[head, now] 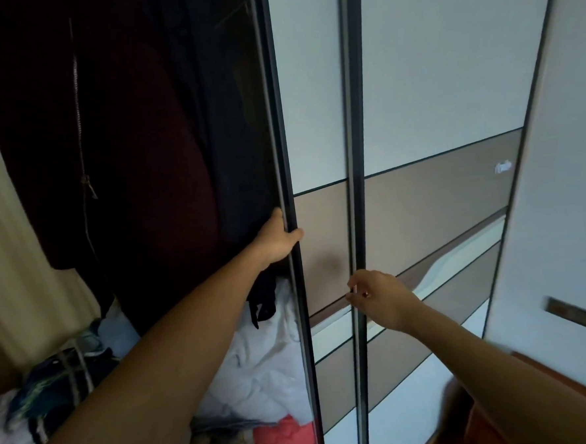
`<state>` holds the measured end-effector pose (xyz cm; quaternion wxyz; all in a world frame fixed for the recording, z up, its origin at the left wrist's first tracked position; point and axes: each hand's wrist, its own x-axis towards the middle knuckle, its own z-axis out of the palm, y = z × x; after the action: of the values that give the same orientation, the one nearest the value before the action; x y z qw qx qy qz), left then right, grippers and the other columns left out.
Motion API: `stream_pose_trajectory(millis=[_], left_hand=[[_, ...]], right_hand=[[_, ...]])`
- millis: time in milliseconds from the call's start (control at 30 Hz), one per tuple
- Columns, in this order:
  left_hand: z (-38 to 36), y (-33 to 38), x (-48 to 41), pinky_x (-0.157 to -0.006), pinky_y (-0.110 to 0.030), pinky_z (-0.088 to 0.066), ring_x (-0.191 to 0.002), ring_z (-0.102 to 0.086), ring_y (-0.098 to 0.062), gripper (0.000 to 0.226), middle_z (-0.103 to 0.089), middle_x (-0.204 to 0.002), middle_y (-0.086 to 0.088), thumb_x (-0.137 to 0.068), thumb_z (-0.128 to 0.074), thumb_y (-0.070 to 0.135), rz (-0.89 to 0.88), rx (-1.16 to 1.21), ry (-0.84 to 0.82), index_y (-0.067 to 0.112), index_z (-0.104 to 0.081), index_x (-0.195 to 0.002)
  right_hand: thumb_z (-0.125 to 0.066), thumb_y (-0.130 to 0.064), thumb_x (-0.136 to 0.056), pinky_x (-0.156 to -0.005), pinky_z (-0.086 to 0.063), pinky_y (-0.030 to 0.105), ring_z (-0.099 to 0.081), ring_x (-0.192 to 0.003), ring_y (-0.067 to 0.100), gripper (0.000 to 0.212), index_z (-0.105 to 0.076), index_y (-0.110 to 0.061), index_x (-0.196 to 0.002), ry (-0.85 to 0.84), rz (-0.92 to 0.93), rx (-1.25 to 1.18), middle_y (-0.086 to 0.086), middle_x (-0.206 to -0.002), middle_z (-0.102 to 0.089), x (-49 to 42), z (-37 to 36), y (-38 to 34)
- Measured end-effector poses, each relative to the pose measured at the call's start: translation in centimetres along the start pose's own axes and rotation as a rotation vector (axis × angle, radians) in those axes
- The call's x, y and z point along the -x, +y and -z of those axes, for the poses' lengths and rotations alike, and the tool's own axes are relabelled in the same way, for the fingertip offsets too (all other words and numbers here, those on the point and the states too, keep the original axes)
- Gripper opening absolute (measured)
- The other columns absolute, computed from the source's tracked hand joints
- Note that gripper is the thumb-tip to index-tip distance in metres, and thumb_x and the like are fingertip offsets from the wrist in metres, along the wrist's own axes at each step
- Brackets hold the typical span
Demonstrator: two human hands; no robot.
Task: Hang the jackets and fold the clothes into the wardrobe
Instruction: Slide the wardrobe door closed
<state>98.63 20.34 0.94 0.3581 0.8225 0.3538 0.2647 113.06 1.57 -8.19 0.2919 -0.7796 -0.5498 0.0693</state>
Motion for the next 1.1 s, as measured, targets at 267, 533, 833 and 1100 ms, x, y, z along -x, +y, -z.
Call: stream_pose_trajectory(millis=[267,533,833,1100], left_hand=[[2.8,-1.8,2.4,-0.108,-0.045,-0.048,-0.121,-0.057,-0.023,0.059,-0.056,-0.135,-0.003,-0.098,-0.062,0.032,0.057,-0.007,-0.022,0.017,-0.032,-0.146],[9.3,-5.7,8.8,-0.103,-0.046,-0.053,-0.117,-0.061,-0.025,0.07,-0.057,-0.132,-0.003,-0.098,-0.059,0.036,0.133,0.034,-0.018,0.028,-0.019,-0.155],[19.6,-10.2,19.4,-0.102,-0.037,-0.05,-0.127,-0.045,-0.013,0.072,-0.037,-0.132,0.01,-0.104,-0.054,0.027,0.198,0.04,0.05,0.022,-0.008,-0.159],[25.4,-13.3,28.4,-0.108,-0.029,-0.03,-0.141,-0.034,-0.03,0.087,-0.026,-0.157,-0.013,-0.095,-0.064,0.014,0.102,-0.335,0.531,0.018,-0.006,-0.16]], right_hand=[[-0.057,-0.042,-0.099,-0.08,-0.053,0.033,-0.06,-0.087,0.013,0.024,-0.061,-0.023,-0.113,-0.062,-0.016,0.115,-0.005,-0.1,-0.063,0.3,-2.4,1.1],[-0.058,-0.053,-0.097,-0.085,-0.051,0.034,-0.062,-0.098,0.018,0.04,-0.062,-0.022,-0.122,-0.116,0.053,0.051,0.002,-0.112,-0.067,-1.5,-6.6,-5.2],[-0.057,-0.046,-0.098,-0.079,-0.051,0.036,-0.058,-0.086,0.022,0.03,-0.067,-0.018,-0.105,-0.159,0.109,0.206,0.002,-0.095,-0.065,-1.6,-11.1,-12.4],[-0.057,-0.041,-0.096,-0.076,-0.052,0.038,-0.057,-0.081,0.026,0.031,-0.044,-0.027,-0.071,-0.223,0.201,0.261,-0.001,-0.079,-0.055,-1.2,-15.0,-19.4]])
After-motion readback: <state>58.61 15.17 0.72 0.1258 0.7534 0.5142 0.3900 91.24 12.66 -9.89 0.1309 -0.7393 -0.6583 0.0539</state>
